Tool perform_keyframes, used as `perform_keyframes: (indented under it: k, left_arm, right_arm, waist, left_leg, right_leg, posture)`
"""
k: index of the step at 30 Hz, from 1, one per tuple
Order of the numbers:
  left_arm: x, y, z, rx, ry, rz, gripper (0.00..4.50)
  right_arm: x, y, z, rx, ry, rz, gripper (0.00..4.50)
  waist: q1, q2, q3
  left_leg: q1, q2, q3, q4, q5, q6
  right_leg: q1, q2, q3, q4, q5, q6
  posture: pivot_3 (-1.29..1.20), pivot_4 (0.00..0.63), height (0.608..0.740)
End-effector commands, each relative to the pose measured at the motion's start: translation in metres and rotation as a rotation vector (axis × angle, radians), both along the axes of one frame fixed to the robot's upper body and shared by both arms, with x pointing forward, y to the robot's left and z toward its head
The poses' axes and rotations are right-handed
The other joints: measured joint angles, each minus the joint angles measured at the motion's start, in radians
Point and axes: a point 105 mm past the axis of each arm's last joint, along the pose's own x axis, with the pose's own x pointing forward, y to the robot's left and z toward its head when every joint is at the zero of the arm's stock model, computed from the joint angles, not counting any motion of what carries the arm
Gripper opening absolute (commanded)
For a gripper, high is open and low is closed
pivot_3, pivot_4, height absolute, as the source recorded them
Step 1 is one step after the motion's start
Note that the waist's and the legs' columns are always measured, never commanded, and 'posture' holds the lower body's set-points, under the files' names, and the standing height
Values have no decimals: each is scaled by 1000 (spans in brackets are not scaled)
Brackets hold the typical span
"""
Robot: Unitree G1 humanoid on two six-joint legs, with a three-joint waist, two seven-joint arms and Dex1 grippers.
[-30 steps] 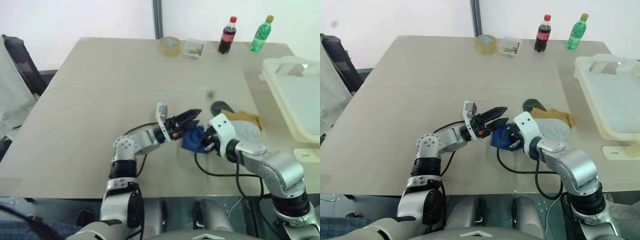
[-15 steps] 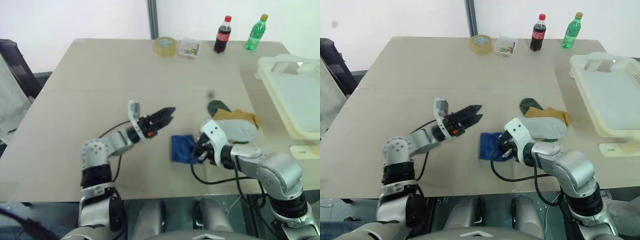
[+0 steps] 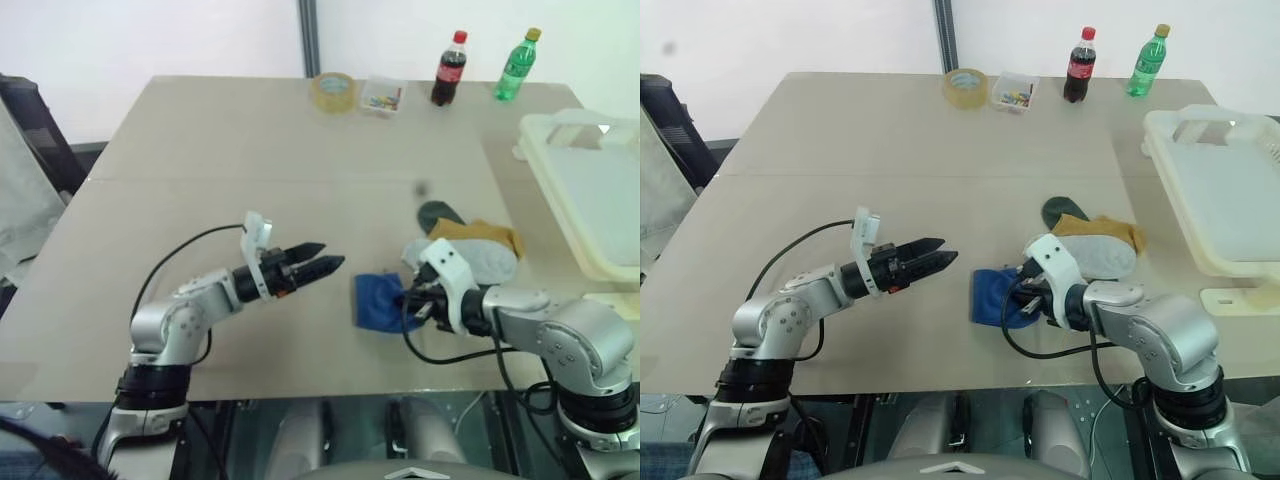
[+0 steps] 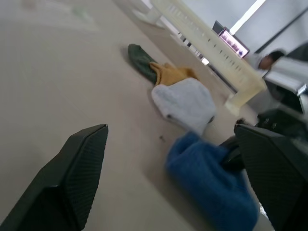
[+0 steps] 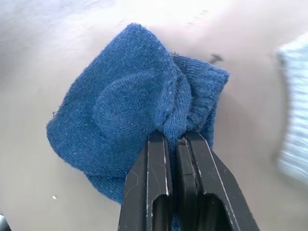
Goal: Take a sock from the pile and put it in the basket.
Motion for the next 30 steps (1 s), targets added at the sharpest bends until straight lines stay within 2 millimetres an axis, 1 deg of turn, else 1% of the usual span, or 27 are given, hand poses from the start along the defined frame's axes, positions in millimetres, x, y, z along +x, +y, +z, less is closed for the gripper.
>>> perform_keyframes:
  k: [1, 4, 5, 7, 9, 12, 16, 19, 23, 24, 25, 26, 27, 28, 29, 30]
  left_arm:
    - [-8, -5, 24, 43, -237, -71, 4500]
    - [-16, -8, 45, -24, -324, -121, 4500]
    - [-21, -10, 47, -48, -325, -154, 4500]
    - [-27, -12, 44, -55, -309, -190, 4500]
    - [-31, -13, 36, -20, -305, -222, 4500]
    - [-37, -17, 30, 9, -305, -265, 4500]
    - [-37, -17, 22, 47, -310, -268, 4500]
    - [-36, -14, 17, 70, -309, -262, 4500]
    - [-34, -12, 16, 76, -310, -244, 4500]
    - [-34, -13, 17, 74, -311, -246, 4500]
    - [-34, -14, 16, 75, -312, -250, 4500]
    - [-34, -14, 16, 77, -312, -251, 4500]
    - [-34, -15, 16, 76, -312, -251, 4500]
    - [-33, -15, 16, 75, -313, -250, 4500]
    - [-32, -15, 16, 73, -314, -248, 4500]
    - [-32, -15, 17, 72, -314, -247, 4500]
  right_arm:
    - [5, -11, 20, 19, -35, -7, 63]
    - [17, -27, 37, 40, -46, -51, 63]
    - [20, -31, 40, 48, -43, -65, 63]
    - [23, -35, 41, 58, -33, -81, 63]
    - [25, -37, 41, 63, -23, -91, 63]
    - [26, -38, 39, 68, -8, -99, 63]
    - [26, -33, 34, 89, 16, -94, 63]
    - [21, -20, 29, 115, 39, -65, 63]
    - [11, -5, 27, 142, 42, -11, 63]
    - [9, 1, 25, 157, 47, 0, 588]
    - [8, 6, 23, 166, 53, 6, 776]
    - [6, 10, 21, 171, 57, 7, 1168]
    - [6, 11, 19, 174, 62, 2, 1576]
    - [5, 11, 17, 170, 65, -9, 2200]
    - [5, 11, 15, 166, 67, -22, 2522]
    - [5, 10, 13, 160, 69, -34, 3028]
  waist:
    - [-1, 0, 0]
    - [-2, 0, 0]
    - [-2, 0, 0]
    - [-3, 0, 0]
    - [-3, 0, 0]
    - [-4, 1, 1]
    - [-4, 1, 1]
    - [-5, 1, 1]
    - [-5, 1, 1]
    - [-5, 1, 1]
    - [-5, 1, 1]
    - [-5, 1, 1]
    - [-5, 1, 1]
    - [-5, 1, 1]
    - [-4, 1, 1]
    - [-4, 1, 1]
  left_leg:
    - [0, 0, 0, 0, 0, 0]
    - [0, 0, 0, 0, 0, 1]
    - [0, 0, 0, 0, 0, 1]
    - [-1, 0, 0, 0, -1, 2]
    - [-1, 0, 0, 0, -1, 2]
    - [-1, 0, 0, 0, -1, 2]
    - [-1, 0, 1, 0, -1, 3]
    - [-1, 0, 1, 0, -2, 3]
    - [-1, 1, 0, 0, -2, 3]
    - [-1, 1, 0, 0, -2, 3]
    - [-1, 0, 0, 0, -2, 3]
    - [-1, 0, 0, 0, -2, 3]
    - [-1, 1, 0, 0, -2, 3]
    - [-1, 1, 0, 0, -1, 3]
    - [-1, 1, 0, 0, -1, 3]
    - [-1, 0, 0, 0, -1, 3]
  right_leg:
    - [0, -1, 0, 0, 0, 0]
    - [0, -1, 0, -1, 0, 0]
    - [0, -2, 0, -1, 0, 0]
    - [0, -1, 0, -1, 1, 2]
    - [0, -1, -1, -1, 2, 3]
    - [0, 3, 0, -2, 2, 3]
    - [0, 5, 0, -2, 2, 4]
    - [0, 6, 0, -1, 2, 4]
    - [0, 7, 0, 0, 2, 4]
    - [0, 7, 0, 0, 2, 4]
    - [0, 7, 0, 0, 2, 4]
    - [0, 7, 0, 0, 2, 4]
    - [0, 7, 0, 0, 2, 4]
    - [0, 7, 0, 0, 2, 4]
    - [0, 7, 0, 0, 2, 4]
    - [0, 7, 0, 0, 2, 4]
  posture:
    - [0, 150, 735]
    - [0, 150, 735]
    - [0, 150, 735]
    - [0, 150, 735]
    - [0, 150, 735]
    - [0, 150, 735]
    - [0, 150, 735]
    - [0, 150, 735]
    - [0, 150, 735]
    - [0, 150, 735]
    - [0, 150, 735]
    - [0, 150, 735]
    - [0, 150, 735]
    - [0, 150, 735]
    - [0, 150, 735]
    - [0, 150, 735]
